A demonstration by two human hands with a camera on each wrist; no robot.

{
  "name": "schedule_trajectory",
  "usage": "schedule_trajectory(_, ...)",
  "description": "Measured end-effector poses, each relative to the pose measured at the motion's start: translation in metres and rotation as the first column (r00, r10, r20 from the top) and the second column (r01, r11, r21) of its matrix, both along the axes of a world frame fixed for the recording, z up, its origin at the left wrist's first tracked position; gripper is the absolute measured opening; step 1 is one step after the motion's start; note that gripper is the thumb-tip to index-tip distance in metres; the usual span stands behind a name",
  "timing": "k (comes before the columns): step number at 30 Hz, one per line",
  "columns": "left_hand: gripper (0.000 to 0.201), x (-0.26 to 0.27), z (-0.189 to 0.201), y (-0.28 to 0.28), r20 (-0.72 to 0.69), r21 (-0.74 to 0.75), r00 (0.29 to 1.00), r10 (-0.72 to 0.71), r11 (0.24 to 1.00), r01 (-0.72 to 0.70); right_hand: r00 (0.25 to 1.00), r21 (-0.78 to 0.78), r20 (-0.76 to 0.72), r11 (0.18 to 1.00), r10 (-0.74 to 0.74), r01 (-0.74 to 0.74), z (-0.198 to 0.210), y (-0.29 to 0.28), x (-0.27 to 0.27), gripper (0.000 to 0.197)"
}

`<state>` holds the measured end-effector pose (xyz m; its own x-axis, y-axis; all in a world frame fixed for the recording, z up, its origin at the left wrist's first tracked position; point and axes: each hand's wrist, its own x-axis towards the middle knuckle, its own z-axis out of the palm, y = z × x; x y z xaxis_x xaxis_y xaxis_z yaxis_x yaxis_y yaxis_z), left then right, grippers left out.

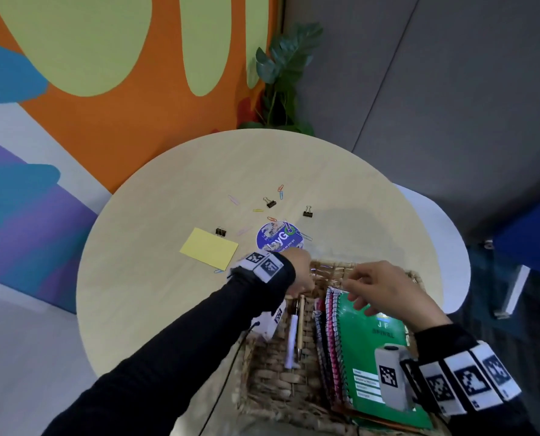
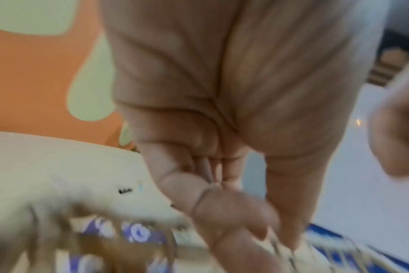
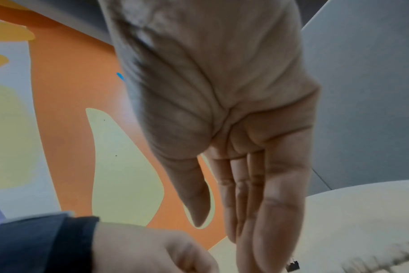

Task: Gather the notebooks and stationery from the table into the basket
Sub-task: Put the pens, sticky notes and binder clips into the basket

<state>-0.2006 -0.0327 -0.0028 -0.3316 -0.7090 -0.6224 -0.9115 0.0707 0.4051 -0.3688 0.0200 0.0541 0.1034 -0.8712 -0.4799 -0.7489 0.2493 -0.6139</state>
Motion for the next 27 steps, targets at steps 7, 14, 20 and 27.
schedule_trajectory(7,0.017,0.127,-0.008,-0.060,0.065,-0.368,0.985,0.159,0.922,-0.124,0.996,-0.188,0.065,0.981,0.054,-0.041,0.006,-0.071,0.054,0.012)
schedule_trajectory(14,0.062,0.187,-0.079,-0.058,0.283,-0.238,0.958,-0.048,0.964,0.118,0.938,-0.232,-0.115,0.909,0.328,-0.346,-0.006,-0.158,0.147,0.018)
schedule_trajectory(20,0.077,0.188,-0.084,-0.070,0.387,-0.211,0.910,-0.145,0.947,0.241,0.839,-0.050,-0.235,0.856,0.491,-0.515,-0.047,-0.202,0.214,0.023)
schedule_trajectory(27,0.069,0.180,-0.083,-0.068,0.506,-0.215,0.853,-0.127,0.939,0.267,0.699,0.091,-0.365,0.770,0.615,-0.631,-0.096,-0.208,0.259,0.024)
